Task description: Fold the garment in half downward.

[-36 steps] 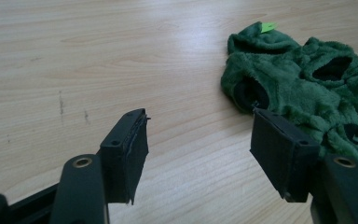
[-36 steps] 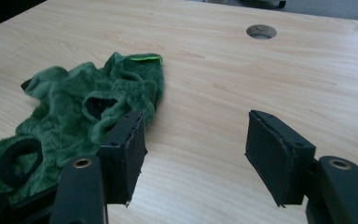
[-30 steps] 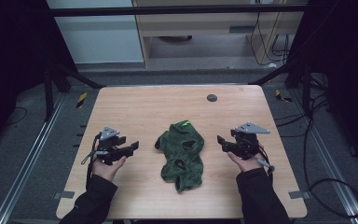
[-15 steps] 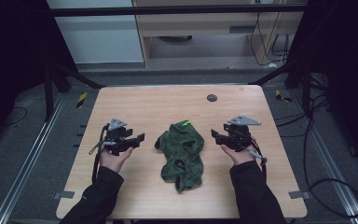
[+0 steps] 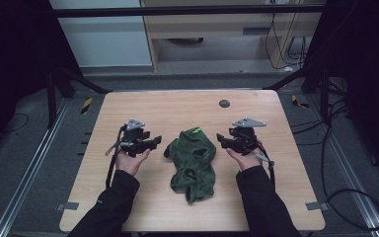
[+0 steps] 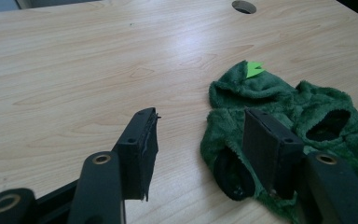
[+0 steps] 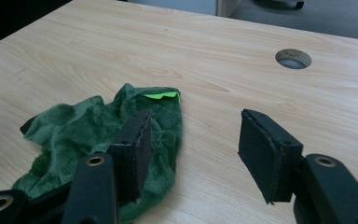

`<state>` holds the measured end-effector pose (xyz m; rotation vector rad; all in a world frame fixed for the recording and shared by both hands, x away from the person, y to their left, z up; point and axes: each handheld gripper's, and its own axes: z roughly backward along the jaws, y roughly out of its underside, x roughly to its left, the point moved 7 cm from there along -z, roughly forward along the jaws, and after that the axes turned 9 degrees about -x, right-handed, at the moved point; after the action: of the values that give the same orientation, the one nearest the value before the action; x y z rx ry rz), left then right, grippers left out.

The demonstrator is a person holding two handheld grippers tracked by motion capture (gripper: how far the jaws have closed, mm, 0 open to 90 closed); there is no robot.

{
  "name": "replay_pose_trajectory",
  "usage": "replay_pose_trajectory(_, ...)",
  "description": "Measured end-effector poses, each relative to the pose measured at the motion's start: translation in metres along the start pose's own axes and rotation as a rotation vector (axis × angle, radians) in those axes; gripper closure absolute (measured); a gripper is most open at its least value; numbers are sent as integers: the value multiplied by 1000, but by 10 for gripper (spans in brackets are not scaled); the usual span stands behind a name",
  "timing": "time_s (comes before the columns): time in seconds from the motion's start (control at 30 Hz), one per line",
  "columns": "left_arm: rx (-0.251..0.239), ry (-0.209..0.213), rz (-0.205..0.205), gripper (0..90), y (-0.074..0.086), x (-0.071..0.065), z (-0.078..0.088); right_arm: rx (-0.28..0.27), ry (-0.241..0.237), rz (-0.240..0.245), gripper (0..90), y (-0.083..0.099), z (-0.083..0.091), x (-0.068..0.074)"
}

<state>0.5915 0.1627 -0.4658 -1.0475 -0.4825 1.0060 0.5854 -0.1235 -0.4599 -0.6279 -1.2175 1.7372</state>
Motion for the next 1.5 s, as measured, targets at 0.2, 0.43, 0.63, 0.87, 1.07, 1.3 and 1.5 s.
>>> replay_pose_trajectory(0.2,5,1,-4,465,-4,-2,-8,10,-4,2,450,-3,-10,3)
replay_pose_trajectory(0.43,21,1,-28,478,-6,-7,-19,27,-2,-8,466,-2,-22,3)
replay_pose_trajectory(0.63,30,12,-24,501,-5,-11,-31,58,-8,-18,485,5,-33,2)
replay_pose_trajectory(0.87,57,21,-18,518,4,-14,-49,84,-8,-21,501,13,-46,0)
replay_pose_trajectory(1.07,85,18,-20,529,12,-14,-61,116,-10,-29,508,22,-56,-1)
replay_pose_trajectory(1.3,110,38,-23,543,20,-16,-72,142,-14,-21,510,29,-62,-1)
replay_pose_trajectory(1.5,143,44,-23,563,29,-17,-82,165,-25,-32,515,37,-69,1)
